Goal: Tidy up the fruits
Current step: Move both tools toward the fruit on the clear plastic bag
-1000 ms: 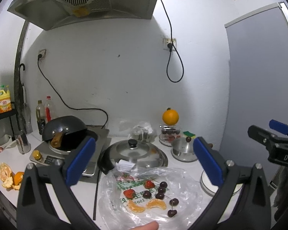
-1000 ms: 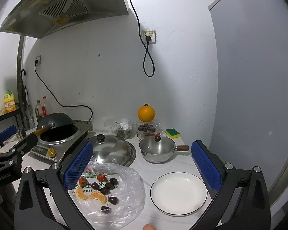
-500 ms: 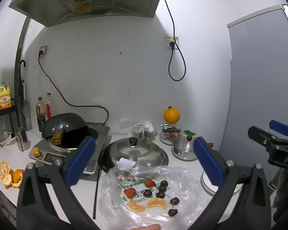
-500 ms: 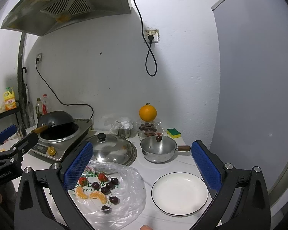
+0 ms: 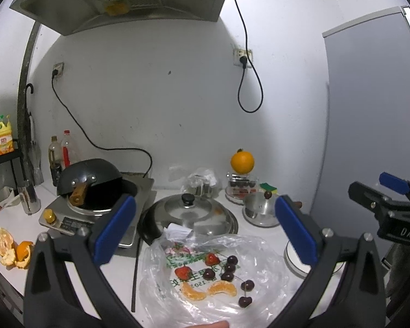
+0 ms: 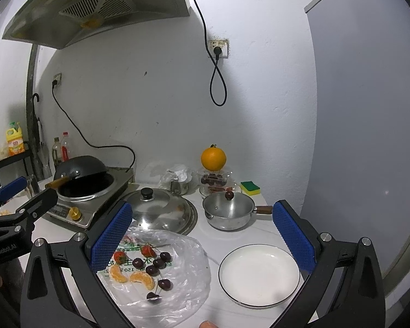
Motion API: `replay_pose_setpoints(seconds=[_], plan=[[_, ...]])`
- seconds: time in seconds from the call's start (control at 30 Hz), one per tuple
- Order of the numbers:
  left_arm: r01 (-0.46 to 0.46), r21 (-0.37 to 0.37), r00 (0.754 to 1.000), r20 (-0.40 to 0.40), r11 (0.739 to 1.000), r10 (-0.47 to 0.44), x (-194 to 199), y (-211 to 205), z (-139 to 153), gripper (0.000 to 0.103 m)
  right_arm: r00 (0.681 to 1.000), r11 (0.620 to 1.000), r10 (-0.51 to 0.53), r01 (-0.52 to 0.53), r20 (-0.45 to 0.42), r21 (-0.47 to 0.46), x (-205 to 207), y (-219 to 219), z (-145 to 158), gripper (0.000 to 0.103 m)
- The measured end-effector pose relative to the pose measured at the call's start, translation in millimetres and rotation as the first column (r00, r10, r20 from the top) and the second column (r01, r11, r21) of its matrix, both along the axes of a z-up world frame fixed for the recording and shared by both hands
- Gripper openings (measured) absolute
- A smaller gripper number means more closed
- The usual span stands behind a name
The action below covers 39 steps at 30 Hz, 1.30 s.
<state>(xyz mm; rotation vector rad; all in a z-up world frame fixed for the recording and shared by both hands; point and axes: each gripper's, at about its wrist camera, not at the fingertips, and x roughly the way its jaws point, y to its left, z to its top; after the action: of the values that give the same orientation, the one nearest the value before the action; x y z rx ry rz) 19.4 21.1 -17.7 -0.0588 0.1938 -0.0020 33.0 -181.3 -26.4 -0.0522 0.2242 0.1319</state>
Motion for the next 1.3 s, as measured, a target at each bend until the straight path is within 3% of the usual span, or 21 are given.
replay_pose_setpoints(seconds=[0.83, 1.3], plan=[[0.002, -0.004, 1.000, -0.012, 1.000, -0.002, 8.7, 6.4, -2.6, 0.103, 1.000, 1.000, 0.007, -0.007, -0.024, -0.010, 12.7, 7.3, -4.5, 0.103], [-0.008, 0.002, 0.992, -0.129, 1.000, 0.009, 42.7, 25.7, -44.3, 0.103, 0.993, 0.999, 0.023, -0.027, -0.117, -0.036, 46.4, 21.6, -39.1, 0.103]])
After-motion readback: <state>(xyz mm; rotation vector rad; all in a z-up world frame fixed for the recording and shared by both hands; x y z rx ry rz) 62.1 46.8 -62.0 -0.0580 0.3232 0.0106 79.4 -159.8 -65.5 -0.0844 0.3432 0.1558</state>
